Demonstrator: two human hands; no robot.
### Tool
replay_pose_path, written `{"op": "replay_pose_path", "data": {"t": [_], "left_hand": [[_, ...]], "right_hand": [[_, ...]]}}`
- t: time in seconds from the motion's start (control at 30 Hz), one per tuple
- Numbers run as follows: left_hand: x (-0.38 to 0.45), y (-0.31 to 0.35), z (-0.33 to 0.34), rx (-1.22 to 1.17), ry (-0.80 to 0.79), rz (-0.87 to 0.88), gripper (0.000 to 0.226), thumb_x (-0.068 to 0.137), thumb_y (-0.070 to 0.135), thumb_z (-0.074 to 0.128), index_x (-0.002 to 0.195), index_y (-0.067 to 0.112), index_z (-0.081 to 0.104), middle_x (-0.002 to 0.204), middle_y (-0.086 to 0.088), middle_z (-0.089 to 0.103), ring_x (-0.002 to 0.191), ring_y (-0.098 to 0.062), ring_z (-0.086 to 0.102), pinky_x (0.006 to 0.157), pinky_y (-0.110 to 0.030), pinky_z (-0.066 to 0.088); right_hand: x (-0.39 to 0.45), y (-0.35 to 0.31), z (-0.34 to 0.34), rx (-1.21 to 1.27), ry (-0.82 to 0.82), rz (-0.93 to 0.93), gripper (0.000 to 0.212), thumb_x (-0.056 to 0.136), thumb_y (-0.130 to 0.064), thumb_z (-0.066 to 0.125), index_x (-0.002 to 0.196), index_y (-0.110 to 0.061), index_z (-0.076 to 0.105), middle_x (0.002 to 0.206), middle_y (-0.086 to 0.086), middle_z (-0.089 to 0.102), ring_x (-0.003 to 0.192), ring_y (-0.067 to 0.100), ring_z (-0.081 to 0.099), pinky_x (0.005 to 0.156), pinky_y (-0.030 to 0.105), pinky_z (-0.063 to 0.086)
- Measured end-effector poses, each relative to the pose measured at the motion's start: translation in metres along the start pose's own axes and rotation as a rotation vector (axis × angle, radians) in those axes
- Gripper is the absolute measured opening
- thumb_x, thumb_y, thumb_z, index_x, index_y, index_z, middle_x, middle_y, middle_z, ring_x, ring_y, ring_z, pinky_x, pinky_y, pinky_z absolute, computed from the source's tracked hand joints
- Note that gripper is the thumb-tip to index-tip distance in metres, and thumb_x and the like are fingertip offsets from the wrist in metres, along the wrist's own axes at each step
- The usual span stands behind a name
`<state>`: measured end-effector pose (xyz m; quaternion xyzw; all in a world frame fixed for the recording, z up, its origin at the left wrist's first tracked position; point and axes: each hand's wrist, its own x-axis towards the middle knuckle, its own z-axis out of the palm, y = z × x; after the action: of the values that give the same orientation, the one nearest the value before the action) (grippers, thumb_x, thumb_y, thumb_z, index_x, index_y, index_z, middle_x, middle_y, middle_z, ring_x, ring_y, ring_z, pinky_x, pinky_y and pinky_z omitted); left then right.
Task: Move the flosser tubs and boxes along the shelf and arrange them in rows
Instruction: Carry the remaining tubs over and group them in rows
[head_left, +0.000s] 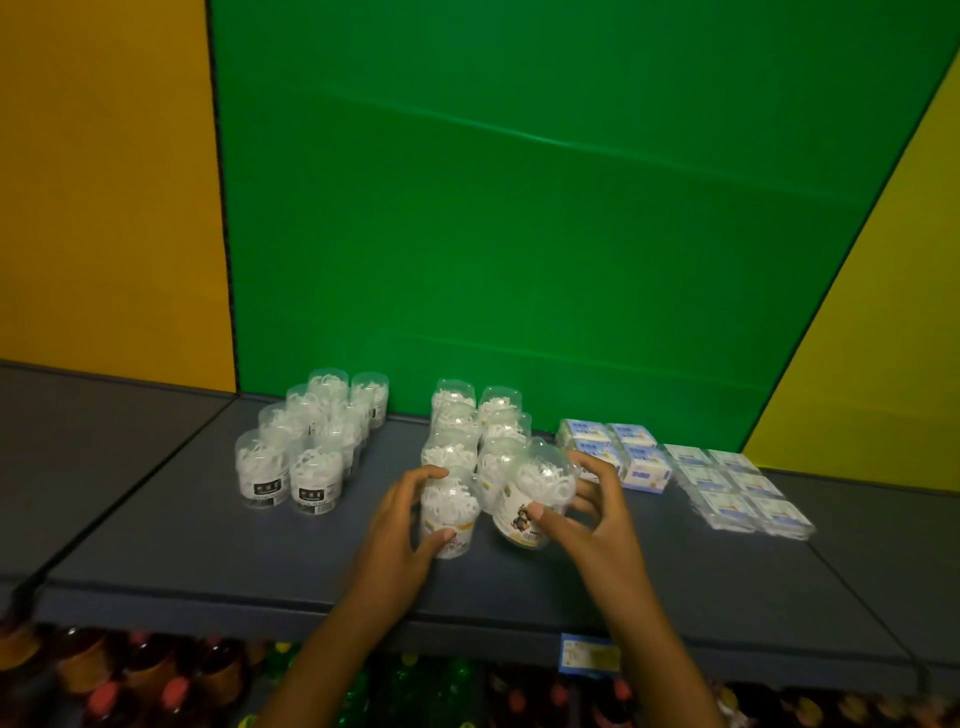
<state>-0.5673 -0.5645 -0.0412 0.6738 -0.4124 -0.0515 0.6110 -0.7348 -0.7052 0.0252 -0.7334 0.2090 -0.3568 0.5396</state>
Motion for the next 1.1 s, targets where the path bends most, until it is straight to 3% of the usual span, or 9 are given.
{"op": "replay_pose_path", "data": {"t": [0.23, 0.37, 0.43, 0.57, 0.67, 0.93, 1.03, 1.1], "left_hand": [[0.003, 0.001, -0.013, 0.141, -0.005, 0.027, 0.069, 0.075, 0.012, 0.079, 0.127, 0.039, 0.044, 0.132, 0.017, 0.050, 0.127, -0.005, 0.047, 0.103, -0.042, 0.046], [0.011, 0.014, -0.035, 0.242, 0.021, 0.054, 0.060, 0.077, 0.024, 0.079, 0.126, 0.035, 0.046, 0.128, 0.014, 0.053, 0.119, -0.001, 0.049, 0.103, -0.032, 0.044], [0.015, 0.022, -0.049, 0.372, 0.038, 0.091, 0.053, 0.082, 0.032, 0.072, 0.128, 0.030, 0.046, 0.128, 0.012, 0.052, 0.117, -0.002, 0.047, 0.099, -0.025, 0.041], [0.026, 0.036, -0.070, 0.744, 0.059, 0.183, 0.051, 0.085, 0.046, 0.064, 0.129, 0.027, 0.046, 0.122, 0.003, 0.053, 0.110, -0.016, 0.051, 0.087, -0.030, 0.048], [0.030, 0.042, -0.078, 0.880, 0.042, 0.198, 0.048, 0.083, 0.046, 0.065, 0.124, 0.025, 0.052, 0.114, 0.001, 0.057, 0.101, -0.019, 0.055, 0.078, -0.031, 0.049], [0.019, 0.033, -0.091, 0.868, 0.024, 0.141, 0.036, 0.085, 0.040, 0.065, 0.118, 0.031, 0.054, 0.116, 0.005, 0.056, 0.103, -0.016, 0.054, 0.079, -0.029, 0.048], [0.016, 0.036, -0.089, 0.824, 0.037, 0.104, 0.037, 0.086, 0.039, 0.064, 0.120, 0.030, 0.053, 0.116, 0.004, 0.056, 0.104, -0.016, 0.054, 0.078, -0.030, 0.048], [0.013, 0.039, -0.086, 0.819, 0.024, 0.100, 0.038, 0.087, 0.039, 0.063, 0.122, 0.030, 0.052, 0.117, 0.004, 0.056, 0.103, -0.016, 0.054, 0.077, -0.030, 0.048]], "right_hand": [[0.009, -0.001, -0.002, -0.058, -0.032, -0.001, 0.062, 0.076, -0.006, 0.080, 0.124, -0.031, 0.050, 0.116, -0.004, 0.064, 0.096, 0.000, 0.065, 0.073, 0.018, 0.055], [0.018, 0.002, 0.004, -0.133, -0.082, -0.006, 0.069, 0.077, -0.006, 0.080, 0.131, -0.033, 0.045, 0.119, -0.007, 0.058, 0.105, 0.011, 0.061, 0.079, 0.023, 0.056], [0.021, 0.007, 0.007, -0.174, -0.136, -0.020, 0.072, 0.077, -0.005, 0.079, 0.133, -0.035, 0.045, 0.126, -0.009, 0.055, 0.109, 0.007, 0.059, 0.083, 0.025, 0.056], [0.026, 0.017, 0.011, -0.243, -0.191, -0.047, 0.072, 0.076, -0.001, 0.077, 0.128, -0.043, 0.049, 0.132, -0.010, 0.048, 0.112, -0.005, 0.054, 0.089, 0.025, 0.055], [0.029, 0.021, 0.012, -0.292, -0.215, -0.041, 0.072, 0.075, -0.003, 0.077, 0.126, -0.046, 0.049, 0.131, -0.008, 0.049, 0.113, 0.001, 0.055, 0.093, 0.033, 0.055], [0.027, 0.037, 0.022, -0.327, -0.229, -0.016, 0.072, 0.073, -0.004, 0.077, 0.123, -0.046, 0.047, 0.131, 0.002, 0.053, 0.110, 0.007, 0.062, 0.089, 0.034, 0.057], [0.023, 0.040, 0.023, -0.371, -0.223, -0.032, 0.071, 0.074, -0.015, 0.077, 0.127, -0.049, 0.043, 0.133, -0.004, 0.051, 0.117, 0.007, 0.057, 0.095, 0.039, 0.054], [0.021, 0.039, 0.021, -0.427, -0.233, -0.055, 0.072, 0.078, -0.020, 0.078, 0.131, -0.050, 0.040, 0.134, -0.008, 0.049, 0.121, 0.004, 0.052, 0.101, 0.035, 0.050]]}}
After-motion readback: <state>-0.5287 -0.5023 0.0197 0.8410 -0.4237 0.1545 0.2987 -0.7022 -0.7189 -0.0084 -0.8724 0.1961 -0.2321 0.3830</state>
